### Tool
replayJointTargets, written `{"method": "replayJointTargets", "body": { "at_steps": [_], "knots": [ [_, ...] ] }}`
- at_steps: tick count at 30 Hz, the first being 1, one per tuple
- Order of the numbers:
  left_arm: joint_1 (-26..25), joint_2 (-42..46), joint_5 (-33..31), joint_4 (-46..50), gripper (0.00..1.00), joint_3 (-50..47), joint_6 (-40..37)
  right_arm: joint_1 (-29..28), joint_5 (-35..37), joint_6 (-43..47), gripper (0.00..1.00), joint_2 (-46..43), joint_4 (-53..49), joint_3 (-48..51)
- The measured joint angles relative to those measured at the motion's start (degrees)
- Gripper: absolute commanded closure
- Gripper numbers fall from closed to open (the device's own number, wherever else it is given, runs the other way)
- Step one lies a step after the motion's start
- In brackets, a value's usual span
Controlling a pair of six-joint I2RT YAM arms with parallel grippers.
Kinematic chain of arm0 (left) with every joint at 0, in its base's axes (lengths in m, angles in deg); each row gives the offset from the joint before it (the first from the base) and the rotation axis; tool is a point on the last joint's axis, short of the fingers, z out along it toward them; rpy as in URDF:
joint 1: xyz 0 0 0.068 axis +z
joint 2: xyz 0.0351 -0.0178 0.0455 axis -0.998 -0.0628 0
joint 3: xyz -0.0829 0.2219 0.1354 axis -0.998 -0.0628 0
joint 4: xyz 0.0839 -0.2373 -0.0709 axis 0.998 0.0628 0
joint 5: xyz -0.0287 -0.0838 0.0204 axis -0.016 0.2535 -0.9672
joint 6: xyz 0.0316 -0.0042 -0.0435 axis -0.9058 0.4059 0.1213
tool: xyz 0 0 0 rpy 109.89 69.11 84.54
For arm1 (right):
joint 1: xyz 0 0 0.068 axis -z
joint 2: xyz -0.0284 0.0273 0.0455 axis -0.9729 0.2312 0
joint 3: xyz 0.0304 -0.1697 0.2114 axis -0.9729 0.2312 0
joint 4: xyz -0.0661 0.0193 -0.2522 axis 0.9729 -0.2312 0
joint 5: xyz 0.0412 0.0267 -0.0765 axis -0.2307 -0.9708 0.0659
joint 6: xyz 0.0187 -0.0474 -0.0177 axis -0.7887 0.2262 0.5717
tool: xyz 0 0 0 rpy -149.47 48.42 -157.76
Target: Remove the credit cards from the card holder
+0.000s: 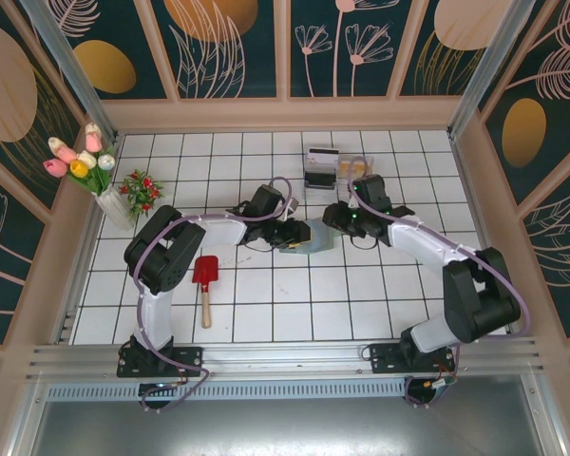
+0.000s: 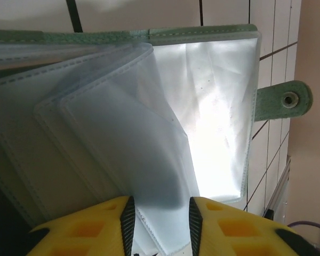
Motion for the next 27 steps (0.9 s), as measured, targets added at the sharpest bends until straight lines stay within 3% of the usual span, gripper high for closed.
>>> {"method": "replayJointTargets", "body": {
  "at_steps": [4,11,21,27],
  "knots": [
    [0.0,0.0,-0.4,0.3,0.73,0.0,0.0,-0.5,-0.3,0.1,0.75,4.2,-0.2,-0.6],
    [0.0,0.0,-1.2,0.6,0.75,0.0,0.0,-1.6,0.4,0.4,0.75,9.0,-1.0,-2.5],
    [0.0,0.7,-1.8,0.6,0.7,0.0,-1.6,-2.0,4.2,0.4,0.75,13.3,-3.1,-4.0],
    [0.0,4.3,-6.3,2.4,0.64,0.0,-2.3,-2.1,6.3,0.4,0.75,14.6,-4.5,-4.8]
  ]
}}
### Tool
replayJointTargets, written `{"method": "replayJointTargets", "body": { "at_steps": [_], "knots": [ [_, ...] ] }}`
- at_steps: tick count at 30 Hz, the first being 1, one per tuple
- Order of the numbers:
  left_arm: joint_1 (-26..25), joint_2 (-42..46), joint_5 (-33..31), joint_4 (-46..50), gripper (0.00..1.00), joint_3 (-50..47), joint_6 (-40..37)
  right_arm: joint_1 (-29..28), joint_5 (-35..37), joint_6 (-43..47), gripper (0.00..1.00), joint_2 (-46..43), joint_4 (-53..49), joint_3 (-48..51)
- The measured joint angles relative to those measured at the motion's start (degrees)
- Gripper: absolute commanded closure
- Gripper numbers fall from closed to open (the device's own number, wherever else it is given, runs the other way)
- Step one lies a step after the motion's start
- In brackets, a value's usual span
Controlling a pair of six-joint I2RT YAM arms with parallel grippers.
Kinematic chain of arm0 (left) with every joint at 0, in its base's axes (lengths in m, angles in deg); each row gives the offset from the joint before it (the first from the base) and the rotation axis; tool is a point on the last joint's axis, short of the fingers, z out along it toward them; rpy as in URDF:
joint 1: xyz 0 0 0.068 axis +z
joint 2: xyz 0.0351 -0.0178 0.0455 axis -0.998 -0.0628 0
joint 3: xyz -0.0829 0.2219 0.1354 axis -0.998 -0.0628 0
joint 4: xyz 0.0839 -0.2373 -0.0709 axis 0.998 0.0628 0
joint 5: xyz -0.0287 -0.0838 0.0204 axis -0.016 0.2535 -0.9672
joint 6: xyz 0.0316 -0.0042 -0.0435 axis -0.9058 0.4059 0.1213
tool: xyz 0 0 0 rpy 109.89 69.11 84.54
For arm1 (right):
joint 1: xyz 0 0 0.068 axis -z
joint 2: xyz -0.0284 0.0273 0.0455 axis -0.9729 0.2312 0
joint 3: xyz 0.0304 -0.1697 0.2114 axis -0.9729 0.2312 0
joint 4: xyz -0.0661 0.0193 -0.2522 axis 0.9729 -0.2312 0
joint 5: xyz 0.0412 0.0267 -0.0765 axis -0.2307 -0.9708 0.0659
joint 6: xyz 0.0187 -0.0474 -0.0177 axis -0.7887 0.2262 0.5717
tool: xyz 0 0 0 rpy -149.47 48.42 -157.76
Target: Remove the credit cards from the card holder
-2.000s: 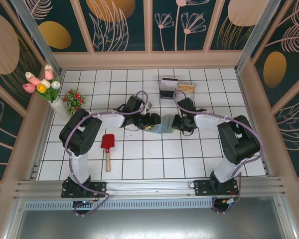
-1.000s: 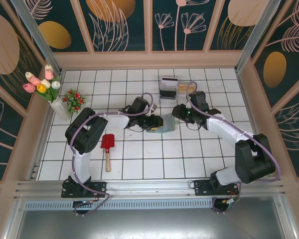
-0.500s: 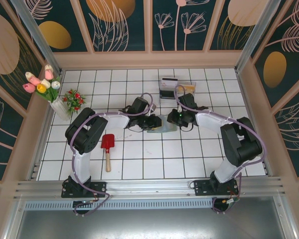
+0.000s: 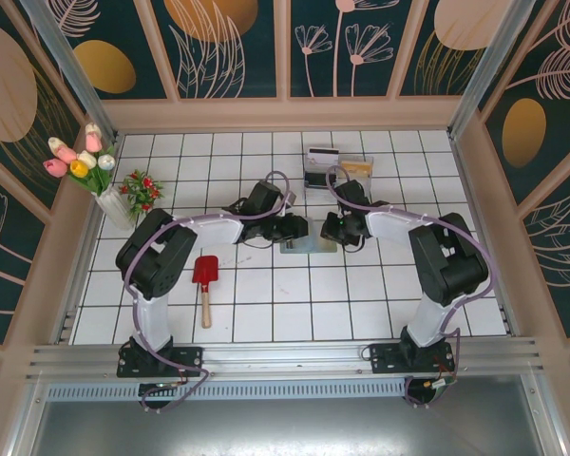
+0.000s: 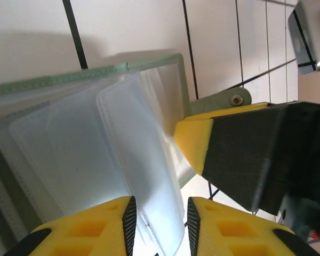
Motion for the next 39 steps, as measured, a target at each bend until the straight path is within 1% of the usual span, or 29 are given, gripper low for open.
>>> {"method": "replayJointTargets", "body": {
  "at_steps": [6,9,15,19,22,25,39],
  "knots": [
    [0.0,3.5,-6.9,3.8,0.58,0.0,0.0,-0.2,1.4,0.0,0.75,0.2,-0.4,-0.3],
    [0.0,3.7,-7.9,4.7,0.57,-0.3,0.8,-0.3,1.6,0.0,0.75,0.2,-0.5,-0.3],
    [0.0,3.7,-5.5,4.7,0.54,-1.6,3.1,-0.3,1.7,0.0,0.75,0.2,-0.5,-0.3],
    [0.0,3.7,-5.0,5.0,0.53,-1.6,3.8,-0.3,1.6,0.0,0.75,0.2,-0.5,-0.3],
    [0.0,3.7,-4.8,5.7,0.53,-1.6,3.9,-0.3,1.6,0.0,0.75,0.2,-0.5,-0.3],
    [-0.1,3.4,-4.2,6.0,0.5,-1.6,3.9,-0.3,1.6,0.0,0.75,0.2,-0.5,-0.3],
    [-0.2,-0.8,-1.6,7.1,0.47,0.4,3.9,-0.3,1.2,0.0,0.76,0.3,-0.3,-0.3]
  ]
}}
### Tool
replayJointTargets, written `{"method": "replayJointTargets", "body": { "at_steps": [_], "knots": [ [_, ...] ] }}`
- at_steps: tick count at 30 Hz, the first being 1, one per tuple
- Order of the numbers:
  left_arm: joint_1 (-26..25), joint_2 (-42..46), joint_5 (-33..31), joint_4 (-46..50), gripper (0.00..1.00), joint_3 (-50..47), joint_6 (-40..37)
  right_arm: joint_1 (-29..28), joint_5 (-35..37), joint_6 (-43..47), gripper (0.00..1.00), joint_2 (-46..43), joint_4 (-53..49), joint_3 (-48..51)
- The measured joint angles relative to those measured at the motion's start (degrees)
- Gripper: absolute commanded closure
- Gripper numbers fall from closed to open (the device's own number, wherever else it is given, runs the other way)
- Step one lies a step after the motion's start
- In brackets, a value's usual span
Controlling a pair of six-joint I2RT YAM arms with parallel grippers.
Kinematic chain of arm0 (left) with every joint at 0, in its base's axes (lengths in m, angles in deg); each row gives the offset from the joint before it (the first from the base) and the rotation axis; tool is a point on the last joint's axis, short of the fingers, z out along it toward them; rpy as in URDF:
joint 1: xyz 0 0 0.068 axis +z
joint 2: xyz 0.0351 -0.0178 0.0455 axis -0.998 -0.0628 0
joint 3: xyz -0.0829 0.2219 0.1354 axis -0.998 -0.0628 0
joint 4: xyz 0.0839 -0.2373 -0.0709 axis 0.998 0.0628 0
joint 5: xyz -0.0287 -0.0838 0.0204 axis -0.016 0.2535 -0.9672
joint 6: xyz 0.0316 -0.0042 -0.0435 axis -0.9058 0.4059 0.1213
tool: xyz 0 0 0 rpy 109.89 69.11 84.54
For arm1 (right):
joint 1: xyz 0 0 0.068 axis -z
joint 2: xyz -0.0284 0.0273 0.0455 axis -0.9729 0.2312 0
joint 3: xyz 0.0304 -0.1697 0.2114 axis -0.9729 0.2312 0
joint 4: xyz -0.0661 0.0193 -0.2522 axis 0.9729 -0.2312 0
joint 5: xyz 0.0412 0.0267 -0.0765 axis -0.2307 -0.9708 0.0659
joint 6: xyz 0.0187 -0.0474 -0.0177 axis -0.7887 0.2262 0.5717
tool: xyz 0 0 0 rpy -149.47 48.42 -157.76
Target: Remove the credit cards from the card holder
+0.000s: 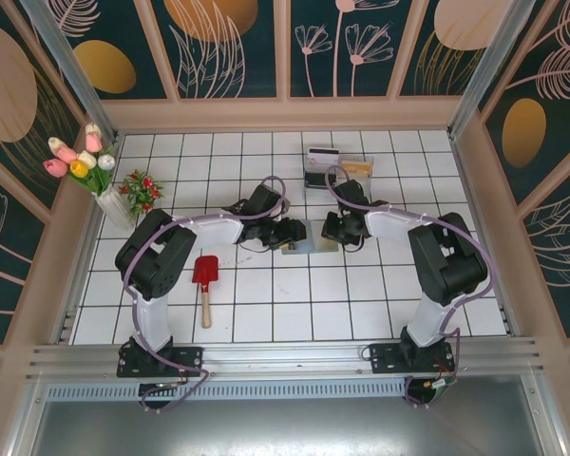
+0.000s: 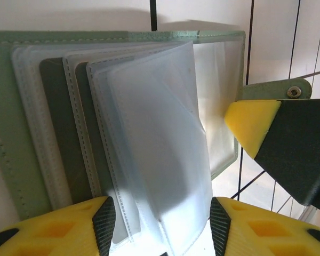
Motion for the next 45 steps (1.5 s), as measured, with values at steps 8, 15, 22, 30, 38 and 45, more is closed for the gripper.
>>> {"method": "replayJointTargets", "body": {
  "at_steps": [8,15,22,30,38,45],
  "knots": [
    [-0.1,-1.8,2.0,0.3,0.47,2.5,0.0,0.0,0.0,-0.2,0.76,0.1,0.0,0.0],
    [-0.1,-2.2,2.9,0.3,0.47,3.6,-0.2,0.0,0.0,-0.2,0.76,0.1,0.2,0.0],
    [-0.1,-2.2,5.8,-2.2,0.48,3.7,-0.2,0.0,0.0,-0.4,0.76,-0.2,0.5,0.2],
    [-0.1,-2.2,8.3,-7.3,0.49,3.7,0.2,-0.1,0.3,-1.1,0.77,-5.0,1.7,2.4],
    [-0.7,-2.7,8.8,-10.3,0.49,3.7,1.3,1.6,1.1,-3.5,0.74,-16.6,6.8,7.6],
    [-1.7,-4.6,8.6,-13.3,0.48,3.8,3.3,5.8,-0.1,-4.1,0.67,-22.4,9.7,11.2]
  ]
}}
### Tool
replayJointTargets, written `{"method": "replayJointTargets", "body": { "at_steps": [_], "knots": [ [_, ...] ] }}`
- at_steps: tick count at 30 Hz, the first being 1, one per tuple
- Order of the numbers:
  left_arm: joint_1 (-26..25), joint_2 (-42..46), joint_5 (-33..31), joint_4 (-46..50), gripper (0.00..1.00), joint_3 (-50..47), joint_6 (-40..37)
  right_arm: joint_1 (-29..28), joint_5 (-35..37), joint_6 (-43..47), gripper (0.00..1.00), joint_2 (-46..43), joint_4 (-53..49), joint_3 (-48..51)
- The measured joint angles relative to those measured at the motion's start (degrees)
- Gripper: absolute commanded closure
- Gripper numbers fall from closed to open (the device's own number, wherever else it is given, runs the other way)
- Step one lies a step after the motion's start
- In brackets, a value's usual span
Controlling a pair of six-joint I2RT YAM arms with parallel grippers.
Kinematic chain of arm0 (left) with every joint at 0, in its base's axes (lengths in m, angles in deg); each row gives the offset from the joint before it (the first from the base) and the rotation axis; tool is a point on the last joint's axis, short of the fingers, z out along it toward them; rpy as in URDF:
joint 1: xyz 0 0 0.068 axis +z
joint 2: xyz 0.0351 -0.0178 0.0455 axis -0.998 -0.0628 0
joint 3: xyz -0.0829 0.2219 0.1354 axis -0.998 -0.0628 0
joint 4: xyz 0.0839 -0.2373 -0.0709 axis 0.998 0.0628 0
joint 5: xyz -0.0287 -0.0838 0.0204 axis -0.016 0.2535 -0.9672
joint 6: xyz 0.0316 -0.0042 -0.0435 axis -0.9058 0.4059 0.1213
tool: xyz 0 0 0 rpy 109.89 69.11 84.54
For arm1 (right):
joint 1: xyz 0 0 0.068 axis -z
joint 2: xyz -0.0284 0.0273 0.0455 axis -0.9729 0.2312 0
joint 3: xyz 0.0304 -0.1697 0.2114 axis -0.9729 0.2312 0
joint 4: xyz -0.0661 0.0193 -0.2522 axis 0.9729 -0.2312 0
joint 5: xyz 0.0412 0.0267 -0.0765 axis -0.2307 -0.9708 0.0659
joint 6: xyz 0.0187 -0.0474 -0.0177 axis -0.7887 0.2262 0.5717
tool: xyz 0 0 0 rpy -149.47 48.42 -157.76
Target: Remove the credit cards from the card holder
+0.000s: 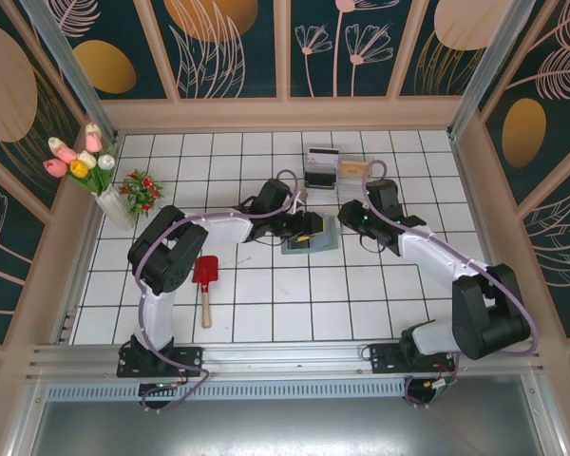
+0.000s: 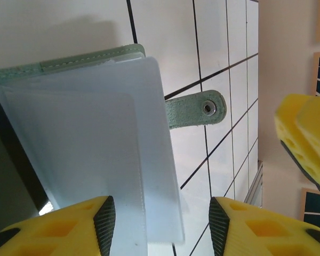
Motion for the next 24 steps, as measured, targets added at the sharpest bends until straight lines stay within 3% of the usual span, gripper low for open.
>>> {"method": "replayJointTargets", "body": {
  "at_steps": [4,7,13,16,24],
  "knots": [
    [-0.3,-1.2,-0.4,-1.6,0.47,0.2,1.4,0.4,-1.2,-0.7,0.61,-2.3,2.1,1.8],
    [-0.7,-2.1,-1.7,-1.4,0.57,0.7,2.3,0.4,-2.5,-1.3,0.63,-4.2,3.5,3.8],
    [-1.2,-2.6,-5.9,0.8,0.61,0.9,3.2,0.7,-5.1,-2.4,0.64,-4.4,4.3,4.1],
    [-1.2,-2.6,-6.8,1.1,0.77,0.9,3.3,0.7,-6.2,-2.5,0.67,-4.1,5.2,4.1],
    [-1.2,-2.6,-10.5,4.0,0.86,1.5,2.8,0.7,-11.1,-3.0,0.8,2.6,6.4,2.3]
  ]
}}
